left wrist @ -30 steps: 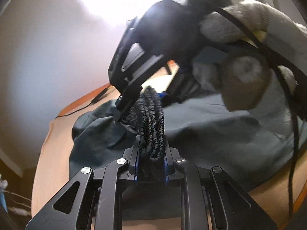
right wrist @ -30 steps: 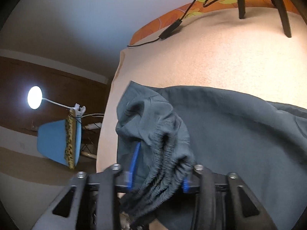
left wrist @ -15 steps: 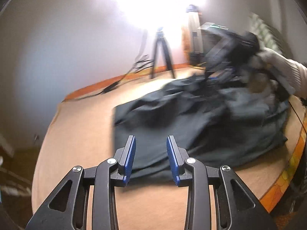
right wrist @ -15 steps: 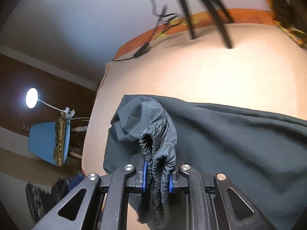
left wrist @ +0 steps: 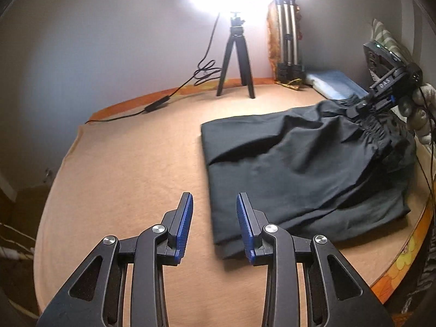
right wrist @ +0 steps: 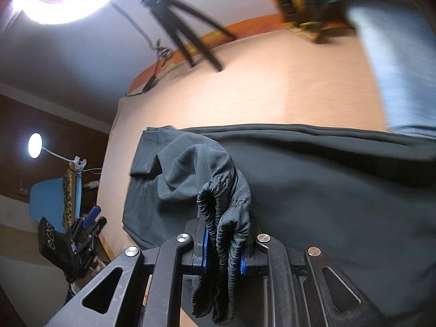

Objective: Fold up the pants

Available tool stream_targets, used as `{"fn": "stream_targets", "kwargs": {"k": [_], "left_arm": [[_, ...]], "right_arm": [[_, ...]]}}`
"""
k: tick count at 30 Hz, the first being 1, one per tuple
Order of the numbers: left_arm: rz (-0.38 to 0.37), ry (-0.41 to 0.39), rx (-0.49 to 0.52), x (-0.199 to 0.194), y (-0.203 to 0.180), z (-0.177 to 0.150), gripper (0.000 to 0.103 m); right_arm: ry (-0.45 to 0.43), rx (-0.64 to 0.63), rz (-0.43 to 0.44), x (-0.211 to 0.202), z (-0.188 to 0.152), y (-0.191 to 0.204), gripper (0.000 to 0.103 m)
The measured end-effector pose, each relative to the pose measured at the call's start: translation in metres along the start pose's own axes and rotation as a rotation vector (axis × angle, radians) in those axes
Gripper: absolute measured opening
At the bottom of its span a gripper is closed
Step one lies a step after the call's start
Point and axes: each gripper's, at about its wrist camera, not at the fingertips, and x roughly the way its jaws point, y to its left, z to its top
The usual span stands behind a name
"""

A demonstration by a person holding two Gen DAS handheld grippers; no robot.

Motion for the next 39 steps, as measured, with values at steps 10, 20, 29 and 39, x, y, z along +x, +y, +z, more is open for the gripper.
{"fn": "stream_targets", "kwargs": {"k": [10,20,29,39], "left_arm": [[-0.030,0.022,0.018,0.011,-0.026,0.016,0.032],[-0.052,0.046,0.053,0.020,-0.050,0.028,0.032],[-0.104,0.071,0.085,0.028,-0.074,0.030,0.032],[-0.170,0.094,0.094,0.030,-0.087,0.028,0.032]], "right_arm": [[-0.017,0.031,-0.125,-0.071,-0.019,-0.075,0.015],[-0.019,0.061,-0.228,-0.114,-0.030,-0.140,0.015],[-0.058,0.126,-0.270,-0.143,-0.036,-0.190,0.015],[-0.080,0.128,-0.371,-0.155,-0.026,-0.213,0.015]]}}
